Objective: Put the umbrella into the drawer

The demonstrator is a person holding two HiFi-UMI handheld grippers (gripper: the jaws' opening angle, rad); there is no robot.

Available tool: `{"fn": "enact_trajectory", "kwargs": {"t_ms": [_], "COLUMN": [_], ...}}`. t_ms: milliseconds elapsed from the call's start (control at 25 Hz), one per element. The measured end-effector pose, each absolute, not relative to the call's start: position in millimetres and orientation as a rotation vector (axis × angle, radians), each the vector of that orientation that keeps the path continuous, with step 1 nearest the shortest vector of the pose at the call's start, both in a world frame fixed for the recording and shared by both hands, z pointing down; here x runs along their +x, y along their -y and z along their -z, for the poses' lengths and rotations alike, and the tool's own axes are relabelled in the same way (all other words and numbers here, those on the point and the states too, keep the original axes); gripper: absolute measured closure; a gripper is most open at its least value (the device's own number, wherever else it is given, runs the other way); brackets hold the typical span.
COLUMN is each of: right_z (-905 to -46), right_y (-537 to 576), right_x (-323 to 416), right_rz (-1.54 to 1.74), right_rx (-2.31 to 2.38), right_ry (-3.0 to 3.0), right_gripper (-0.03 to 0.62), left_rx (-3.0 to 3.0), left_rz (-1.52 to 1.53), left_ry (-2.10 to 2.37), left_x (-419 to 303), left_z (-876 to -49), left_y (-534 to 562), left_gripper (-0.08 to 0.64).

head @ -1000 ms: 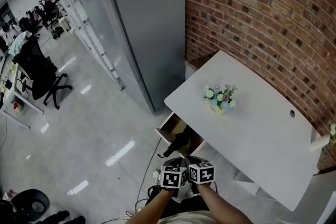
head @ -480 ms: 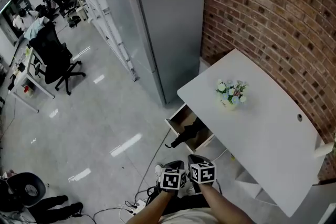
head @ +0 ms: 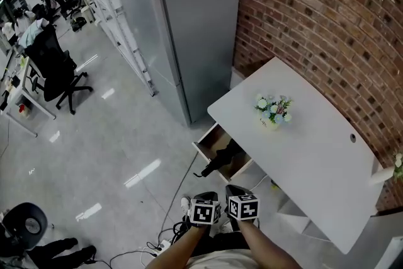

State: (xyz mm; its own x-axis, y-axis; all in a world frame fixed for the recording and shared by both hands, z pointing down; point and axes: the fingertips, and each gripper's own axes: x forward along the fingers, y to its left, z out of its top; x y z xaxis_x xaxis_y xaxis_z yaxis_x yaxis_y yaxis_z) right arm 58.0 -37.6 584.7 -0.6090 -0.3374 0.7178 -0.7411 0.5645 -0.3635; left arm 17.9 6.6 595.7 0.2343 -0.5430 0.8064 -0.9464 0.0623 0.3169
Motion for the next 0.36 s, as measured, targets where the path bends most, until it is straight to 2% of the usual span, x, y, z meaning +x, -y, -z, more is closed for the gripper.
{"fn": "enact_trajectory", "kwargs": {"t_ms": [360], "right_z": [-591.2], "right_y": [32.6], "right_x": [59.9], "right_rz": [-0.873], "right_rx": [0.866], "right_ry": [2.166], "right_gripper": [0.578], "left_rx": [1.624], "left_rz": [-0.546], "left_ry": [1.414], "left_x": [20.9], "left_z": [-601.0], "left_y": [-6.4], "left_gripper": [0.555]}}
